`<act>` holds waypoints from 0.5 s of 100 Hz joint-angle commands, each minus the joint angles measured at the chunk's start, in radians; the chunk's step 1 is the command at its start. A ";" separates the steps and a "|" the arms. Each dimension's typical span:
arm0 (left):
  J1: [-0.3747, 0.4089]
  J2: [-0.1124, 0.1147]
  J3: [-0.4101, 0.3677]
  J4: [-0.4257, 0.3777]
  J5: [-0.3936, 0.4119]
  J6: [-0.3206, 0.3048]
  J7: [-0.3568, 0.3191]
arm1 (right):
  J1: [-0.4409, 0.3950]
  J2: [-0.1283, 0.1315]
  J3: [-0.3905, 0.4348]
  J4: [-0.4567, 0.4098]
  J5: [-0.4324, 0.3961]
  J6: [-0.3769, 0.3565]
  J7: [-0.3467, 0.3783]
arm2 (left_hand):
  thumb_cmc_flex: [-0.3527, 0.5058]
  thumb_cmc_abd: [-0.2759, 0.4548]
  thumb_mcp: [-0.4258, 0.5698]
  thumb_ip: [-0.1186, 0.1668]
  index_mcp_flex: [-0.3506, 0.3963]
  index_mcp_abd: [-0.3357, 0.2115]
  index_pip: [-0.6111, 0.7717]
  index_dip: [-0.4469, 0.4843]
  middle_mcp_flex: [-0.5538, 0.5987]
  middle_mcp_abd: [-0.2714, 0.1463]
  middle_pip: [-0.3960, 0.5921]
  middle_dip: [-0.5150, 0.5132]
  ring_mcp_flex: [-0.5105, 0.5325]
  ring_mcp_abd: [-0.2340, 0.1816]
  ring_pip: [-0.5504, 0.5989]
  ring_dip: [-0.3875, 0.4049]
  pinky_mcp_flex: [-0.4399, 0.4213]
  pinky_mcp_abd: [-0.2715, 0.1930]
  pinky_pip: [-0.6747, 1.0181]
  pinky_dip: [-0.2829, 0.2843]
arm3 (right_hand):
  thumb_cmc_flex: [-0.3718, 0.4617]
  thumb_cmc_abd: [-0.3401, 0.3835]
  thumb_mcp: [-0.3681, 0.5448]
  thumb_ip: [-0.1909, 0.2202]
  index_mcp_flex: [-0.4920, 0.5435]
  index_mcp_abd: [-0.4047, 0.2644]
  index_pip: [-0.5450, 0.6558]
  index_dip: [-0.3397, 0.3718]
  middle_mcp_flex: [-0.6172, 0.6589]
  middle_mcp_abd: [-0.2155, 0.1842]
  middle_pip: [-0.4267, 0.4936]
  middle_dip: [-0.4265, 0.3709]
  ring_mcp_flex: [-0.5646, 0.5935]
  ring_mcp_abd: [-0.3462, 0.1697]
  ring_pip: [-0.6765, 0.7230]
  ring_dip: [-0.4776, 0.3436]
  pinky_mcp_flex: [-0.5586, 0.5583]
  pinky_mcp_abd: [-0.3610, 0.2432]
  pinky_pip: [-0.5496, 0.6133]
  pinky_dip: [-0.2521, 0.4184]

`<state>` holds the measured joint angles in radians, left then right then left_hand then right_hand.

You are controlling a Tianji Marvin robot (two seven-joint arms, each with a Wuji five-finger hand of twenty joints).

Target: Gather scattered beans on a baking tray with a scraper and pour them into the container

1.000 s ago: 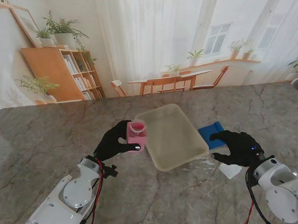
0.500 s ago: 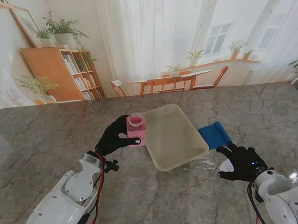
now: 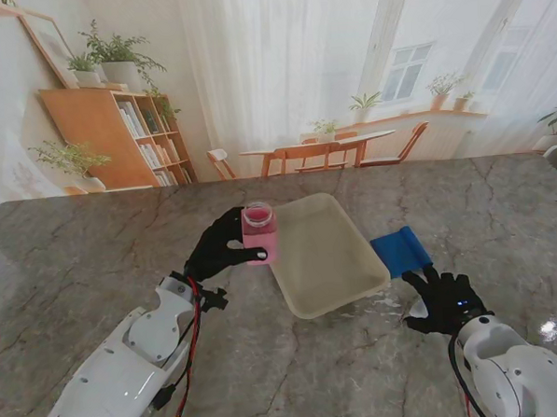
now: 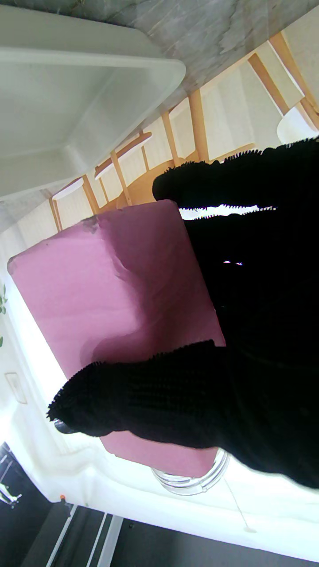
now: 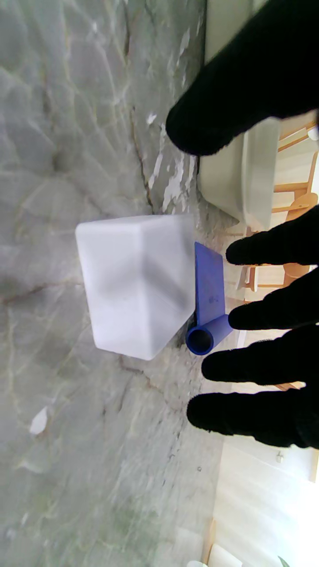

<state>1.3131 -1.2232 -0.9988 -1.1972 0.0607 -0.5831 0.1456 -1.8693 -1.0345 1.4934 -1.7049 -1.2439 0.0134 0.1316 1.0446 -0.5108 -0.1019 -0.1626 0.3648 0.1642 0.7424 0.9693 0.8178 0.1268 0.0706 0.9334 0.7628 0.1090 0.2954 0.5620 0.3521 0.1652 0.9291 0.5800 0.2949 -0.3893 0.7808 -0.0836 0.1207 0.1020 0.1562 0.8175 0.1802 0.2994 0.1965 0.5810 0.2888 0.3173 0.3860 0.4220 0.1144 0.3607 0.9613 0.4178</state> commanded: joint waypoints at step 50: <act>0.009 -0.004 -0.003 -0.013 0.004 0.014 -0.004 | 0.055 0.007 -0.032 0.152 0.023 -0.006 -0.084 | 0.246 0.257 0.154 0.102 0.127 -0.189 0.154 0.067 0.162 -0.163 0.158 0.111 0.038 -0.023 0.059 0.025 0.000 -0.003 0.014 0.045 | 0.067 -0.112 0.195 -0.005 0.001 -0.091 0.326 0.217 0.079 -0.026 0.444 0.223 0.227 -0.148 0.477 0.130 0.363 -0.234 0.347 0.066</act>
<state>1.3194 -1.2239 -1.0038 -1.2055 0.0640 -0.5725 0.1435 -1.8141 -1.0290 1.4636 -1.5724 -1.2168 0.0187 0.0400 1.0446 -0.5108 -0.1062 -0.1626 0.3653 0.1642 0.7423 0.9692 0.8189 0.1268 0.0706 0.9337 0.7628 0.1092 0.2974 0.5635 0.3515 0.1652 0.9291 0.5907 0.3449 -0.4636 0.9257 -0.0836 0.1215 0.0407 0.3988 0.9898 0.2249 0.2873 0.5637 0.7715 0.4385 0.2311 0.7843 0.5302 0.3946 0.1923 1.2488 0.4802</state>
